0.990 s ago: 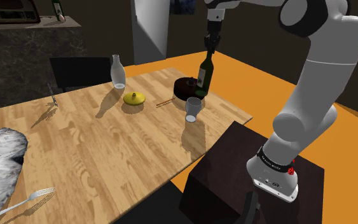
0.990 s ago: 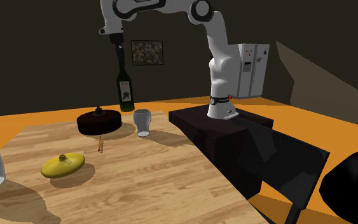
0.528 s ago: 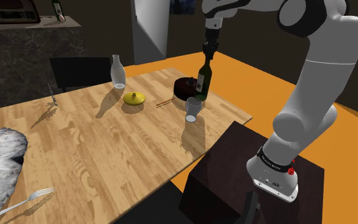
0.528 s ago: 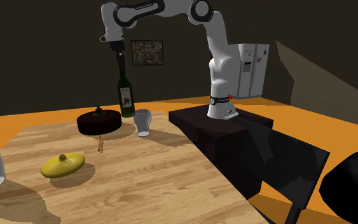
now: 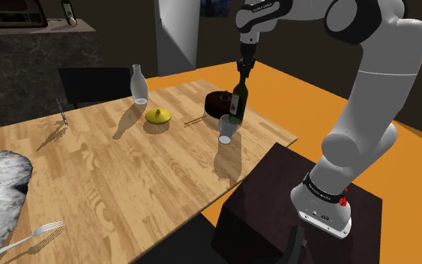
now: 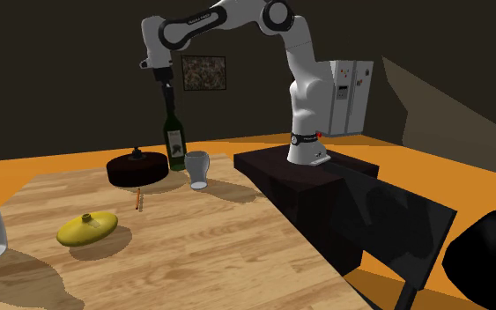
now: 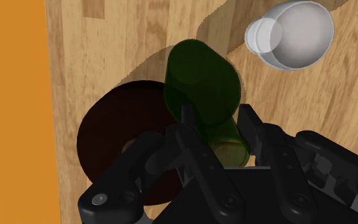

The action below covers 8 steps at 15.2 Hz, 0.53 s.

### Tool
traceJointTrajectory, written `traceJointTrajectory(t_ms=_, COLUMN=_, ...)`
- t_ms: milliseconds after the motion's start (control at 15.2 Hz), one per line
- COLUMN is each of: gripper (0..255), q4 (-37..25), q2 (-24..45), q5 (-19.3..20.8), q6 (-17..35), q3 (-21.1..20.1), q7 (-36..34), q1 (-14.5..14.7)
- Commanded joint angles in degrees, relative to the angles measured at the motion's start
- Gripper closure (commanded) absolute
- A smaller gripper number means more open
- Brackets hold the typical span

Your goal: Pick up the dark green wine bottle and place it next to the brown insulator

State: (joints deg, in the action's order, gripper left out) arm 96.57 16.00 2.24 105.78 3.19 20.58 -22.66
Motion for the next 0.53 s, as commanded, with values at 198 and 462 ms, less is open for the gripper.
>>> traceJointTrajectory(t_ms=198, gripper=255, q4=2.8, q2=0.8, q5=0.0, q6=3.7, q3=0.0, q7=-0.1, q1=0.0)
traceJointTrajectory(t_ms=462, gripper=255, q4=3.4, q2=1.1, q5=0.0, q6=4.6, q3=0.0, q7=-0.2, q1=0.0)
